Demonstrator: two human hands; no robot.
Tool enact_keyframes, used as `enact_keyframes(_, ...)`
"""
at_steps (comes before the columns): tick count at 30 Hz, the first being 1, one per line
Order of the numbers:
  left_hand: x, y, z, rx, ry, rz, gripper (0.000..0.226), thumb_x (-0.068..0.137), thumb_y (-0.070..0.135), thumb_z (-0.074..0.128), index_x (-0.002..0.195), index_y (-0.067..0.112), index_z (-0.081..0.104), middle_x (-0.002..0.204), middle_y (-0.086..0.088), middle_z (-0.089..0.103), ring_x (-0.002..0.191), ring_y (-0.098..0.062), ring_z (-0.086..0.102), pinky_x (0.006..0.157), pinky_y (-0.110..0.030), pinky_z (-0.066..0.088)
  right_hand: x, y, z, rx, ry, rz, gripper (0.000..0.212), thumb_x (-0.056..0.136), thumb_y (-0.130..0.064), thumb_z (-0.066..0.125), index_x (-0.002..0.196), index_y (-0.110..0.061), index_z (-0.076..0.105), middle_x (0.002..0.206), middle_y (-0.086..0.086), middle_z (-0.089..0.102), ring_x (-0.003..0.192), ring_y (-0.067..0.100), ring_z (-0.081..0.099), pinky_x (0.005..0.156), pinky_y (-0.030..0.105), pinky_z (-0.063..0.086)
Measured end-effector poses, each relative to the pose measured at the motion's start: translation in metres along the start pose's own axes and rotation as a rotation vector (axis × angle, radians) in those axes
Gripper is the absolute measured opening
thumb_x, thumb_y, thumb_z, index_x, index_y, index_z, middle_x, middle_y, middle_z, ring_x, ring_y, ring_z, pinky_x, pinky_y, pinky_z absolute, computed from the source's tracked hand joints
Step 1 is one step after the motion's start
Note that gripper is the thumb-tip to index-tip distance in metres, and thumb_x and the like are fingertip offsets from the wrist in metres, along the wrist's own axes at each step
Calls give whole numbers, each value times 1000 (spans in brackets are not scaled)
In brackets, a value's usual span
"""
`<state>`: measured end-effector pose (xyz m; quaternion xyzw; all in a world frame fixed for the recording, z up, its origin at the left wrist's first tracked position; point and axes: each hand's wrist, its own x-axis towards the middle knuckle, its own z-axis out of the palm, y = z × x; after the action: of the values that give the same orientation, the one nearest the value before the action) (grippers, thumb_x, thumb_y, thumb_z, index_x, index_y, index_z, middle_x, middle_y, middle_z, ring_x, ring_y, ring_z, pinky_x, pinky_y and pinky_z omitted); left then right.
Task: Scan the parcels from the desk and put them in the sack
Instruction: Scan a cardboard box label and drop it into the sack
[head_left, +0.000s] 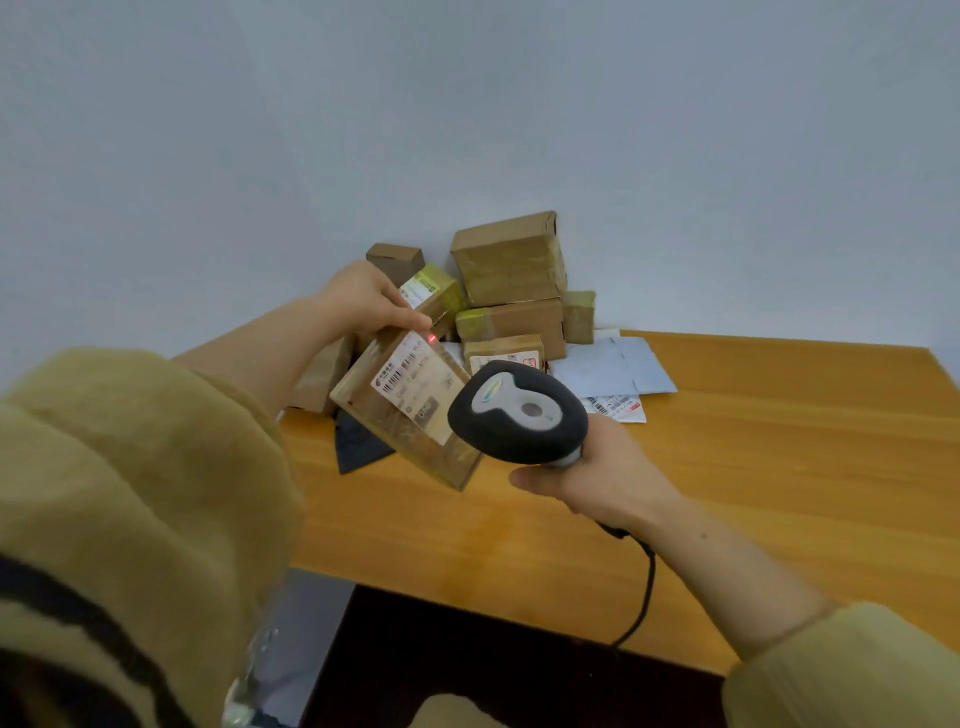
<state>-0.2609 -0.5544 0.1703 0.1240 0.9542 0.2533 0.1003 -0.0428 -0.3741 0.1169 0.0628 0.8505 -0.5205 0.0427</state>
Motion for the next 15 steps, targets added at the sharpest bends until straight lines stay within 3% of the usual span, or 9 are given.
enact_keyframes(4, 8, 0, -1, -4, -2, 23, 29, 73, 36, 79, 89, 11, 75, 90, -2, 70, 93, -18, 64, 88, -40, 54, 0, -3, 1, -28, 36, -6, 27, 79, -18, 77, 102, -19, 64, 87, -3, 67, 69, 6, 58, 61, 24, 50)
enact_keyframes(8, 16, -1, -2, -10, -14, 39, 34, 73, 35, 79, 94, 9, 75, 90, -3, 71, 89, -17, 65, 86, -38, 55, 3, -2, 1, -68, 52, -19, 36, 78, -19, 77, 112, -14, 65, 107, 4, 70, 98, 16, 63, 85, 33, 53)
enact_keyframes(15, 28, -2, 0, -25, -14, 44, 37, 73, 34, 79, 97, 6, 74, 89, -4, 70, 81, -13, 63, 65, -24, 51, 7, -4, 3, -73, 71, -16, 39, 78, -20, 77, 115, -16, 65, 110, 3, 69, 102, 17, 61, 90, 35, 52)
